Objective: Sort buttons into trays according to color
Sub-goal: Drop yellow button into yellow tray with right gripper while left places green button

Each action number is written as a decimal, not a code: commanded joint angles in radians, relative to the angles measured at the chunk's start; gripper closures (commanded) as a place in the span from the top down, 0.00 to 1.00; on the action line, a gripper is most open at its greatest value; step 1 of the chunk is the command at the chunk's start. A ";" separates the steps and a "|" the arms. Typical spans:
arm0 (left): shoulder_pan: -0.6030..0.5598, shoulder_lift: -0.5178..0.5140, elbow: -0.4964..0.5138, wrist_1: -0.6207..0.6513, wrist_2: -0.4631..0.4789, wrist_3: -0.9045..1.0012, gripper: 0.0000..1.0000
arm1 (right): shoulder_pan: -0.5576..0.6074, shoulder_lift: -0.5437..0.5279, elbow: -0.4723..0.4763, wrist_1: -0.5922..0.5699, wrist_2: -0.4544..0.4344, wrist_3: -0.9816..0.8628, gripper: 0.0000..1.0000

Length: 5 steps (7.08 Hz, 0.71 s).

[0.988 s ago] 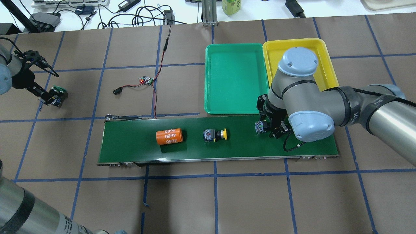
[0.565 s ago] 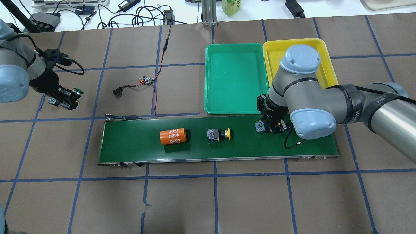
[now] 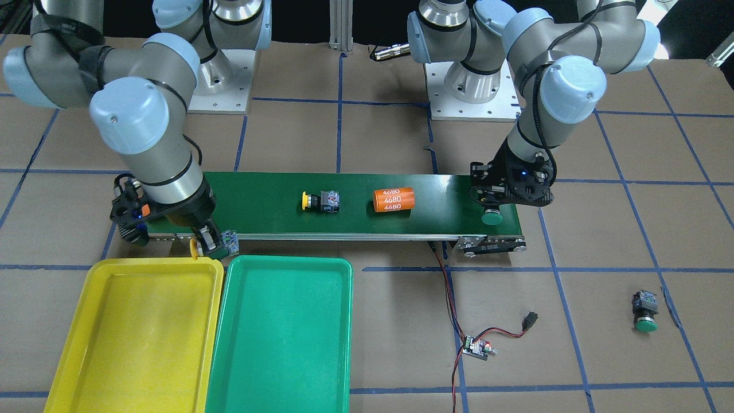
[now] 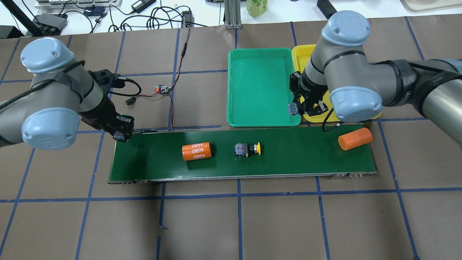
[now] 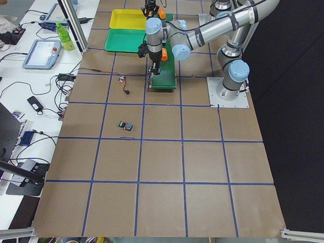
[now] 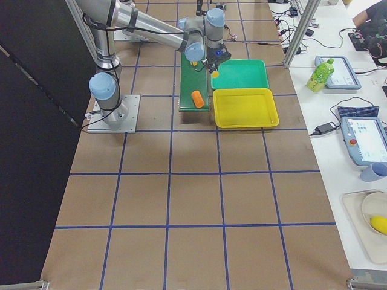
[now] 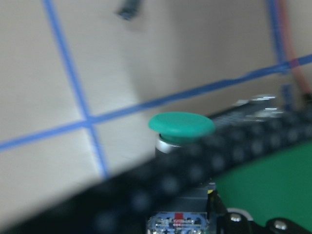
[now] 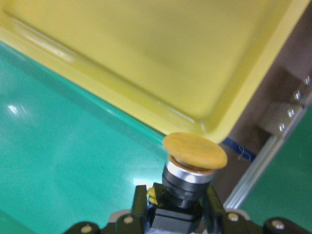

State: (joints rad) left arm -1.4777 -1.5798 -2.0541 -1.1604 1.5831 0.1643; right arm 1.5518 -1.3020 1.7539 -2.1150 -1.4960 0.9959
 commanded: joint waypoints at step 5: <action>-0.065 -0.032 -0.026 0.019 0.009 -0.207 1.00 | -0.150 0.208 -0.126 -0.016 -0.032 -0.332 0.99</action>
State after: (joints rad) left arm -1.5480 -1.6132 -2.0917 -1.1456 1.5906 -0.0441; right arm 1.4046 -1.1028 1.6307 -2.1270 -1.5176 0.7374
